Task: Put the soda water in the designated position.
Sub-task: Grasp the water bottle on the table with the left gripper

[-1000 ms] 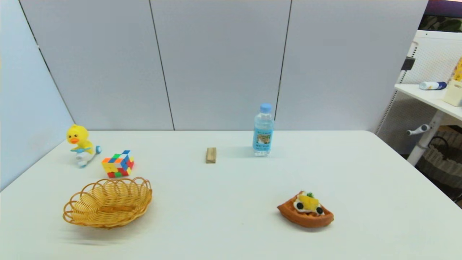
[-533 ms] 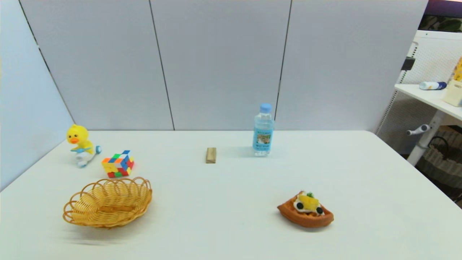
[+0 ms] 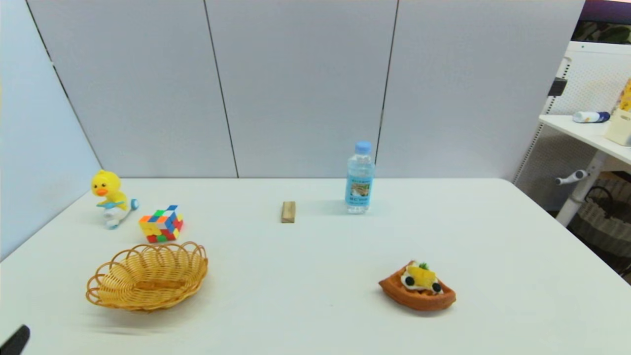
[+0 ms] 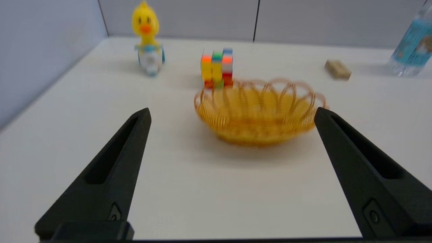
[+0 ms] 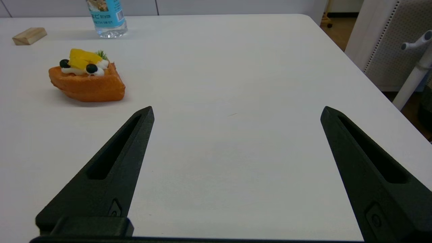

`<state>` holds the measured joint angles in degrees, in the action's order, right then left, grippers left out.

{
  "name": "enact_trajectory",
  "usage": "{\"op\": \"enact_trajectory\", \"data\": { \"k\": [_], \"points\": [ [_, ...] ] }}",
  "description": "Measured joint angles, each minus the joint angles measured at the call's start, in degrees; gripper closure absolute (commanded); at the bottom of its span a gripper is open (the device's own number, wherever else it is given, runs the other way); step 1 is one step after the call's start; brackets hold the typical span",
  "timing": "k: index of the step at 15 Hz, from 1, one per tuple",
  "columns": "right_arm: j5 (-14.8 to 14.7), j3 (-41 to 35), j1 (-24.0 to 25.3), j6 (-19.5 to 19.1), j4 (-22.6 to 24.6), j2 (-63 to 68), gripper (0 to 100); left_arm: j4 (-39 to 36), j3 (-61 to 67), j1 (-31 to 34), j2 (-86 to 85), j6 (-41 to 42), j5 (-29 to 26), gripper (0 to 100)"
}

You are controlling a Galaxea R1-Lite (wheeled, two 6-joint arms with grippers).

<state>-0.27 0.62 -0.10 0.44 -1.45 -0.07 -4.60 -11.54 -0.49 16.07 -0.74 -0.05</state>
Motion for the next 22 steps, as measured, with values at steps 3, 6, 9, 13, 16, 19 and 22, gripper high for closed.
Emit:
{"op": "enact_trajectory", "data": {
  "k": [3, 6, 9, 13, 16, 19, 22],
  "points": [
    [0.0, 0.0, 0.0, 0.0, 0.0, 0.0, 0, -0.9, -16.6, -4.1, 14.4, 0.3, -0.1, 0],
    [0.0, 0.0, 0.0, 0.0, 0.0, 0.0, 0, -1.3, -32.7, -12.1, 29.4, 0.3, 0.0, 0],
    [0.0, 0.0, 0.0, 0.0, 0.0, 0.0, 0, -2.8, -45.8, -21.1, 44.0, 0.2, 0.0, 0],
    [0.0, 0.0, 0.0, 0.0, 0.0, 0.0, 0, -6.9, -60.1, -28.1, 62.6, 0.3, -0.3, 0],
    [0.0, 0.0, 0.0, 0.0, 0.0, 0.0, 0, -10.1, -71.3, -30.5, 76.4, 0.4, -0.5, 0],
    [0.0, 0.0, 0.0, 0.0, 0.0, 0.0, 0, -11.2, -84.3, -31.9, 89.6, 0.4, -0.6, 0],
    [0.0, 0.0, 0.0, 0.0, 0.0, 0.0, 0, -11.6, -96.2, -33.5, 101.8, 0.3, -0.8, 0]
  ]
}}
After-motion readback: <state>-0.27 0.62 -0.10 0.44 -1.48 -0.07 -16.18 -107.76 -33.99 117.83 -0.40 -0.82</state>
